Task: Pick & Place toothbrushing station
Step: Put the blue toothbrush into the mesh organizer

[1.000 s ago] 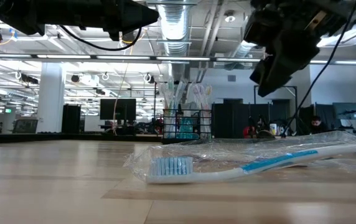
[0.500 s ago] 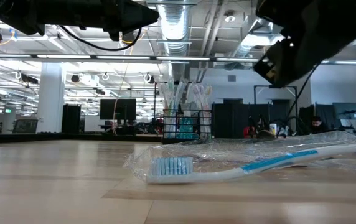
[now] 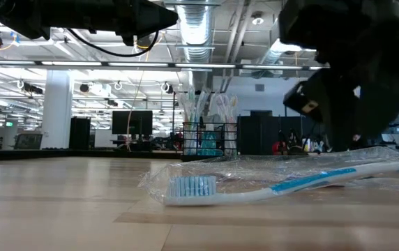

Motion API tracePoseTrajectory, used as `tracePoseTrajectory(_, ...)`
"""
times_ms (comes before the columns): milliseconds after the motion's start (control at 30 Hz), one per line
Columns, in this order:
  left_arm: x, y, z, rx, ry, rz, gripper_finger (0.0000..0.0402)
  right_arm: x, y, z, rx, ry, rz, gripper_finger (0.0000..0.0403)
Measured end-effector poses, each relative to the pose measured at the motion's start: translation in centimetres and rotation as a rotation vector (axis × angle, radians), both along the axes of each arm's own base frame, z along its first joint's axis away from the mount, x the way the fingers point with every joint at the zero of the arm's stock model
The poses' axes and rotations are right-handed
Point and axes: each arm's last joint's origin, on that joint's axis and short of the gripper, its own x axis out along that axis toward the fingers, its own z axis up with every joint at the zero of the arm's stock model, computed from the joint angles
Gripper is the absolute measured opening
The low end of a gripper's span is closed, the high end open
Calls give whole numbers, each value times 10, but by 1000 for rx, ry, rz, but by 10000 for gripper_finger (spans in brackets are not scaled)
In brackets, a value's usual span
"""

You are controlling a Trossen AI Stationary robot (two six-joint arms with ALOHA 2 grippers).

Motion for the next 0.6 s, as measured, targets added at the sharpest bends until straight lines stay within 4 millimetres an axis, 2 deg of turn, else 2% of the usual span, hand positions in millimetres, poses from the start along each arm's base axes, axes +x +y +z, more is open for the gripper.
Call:
tracePoseTrajectory(200, 0, 0, 0, 0, 0, 0, 67, 7, 3, -10, -32, 93, -20, 127)
tracePoseTrajectory(600, 0, 0, 0, 0, 0, 0, 67, 6, 5, -13, -16, 154, -39, 127)
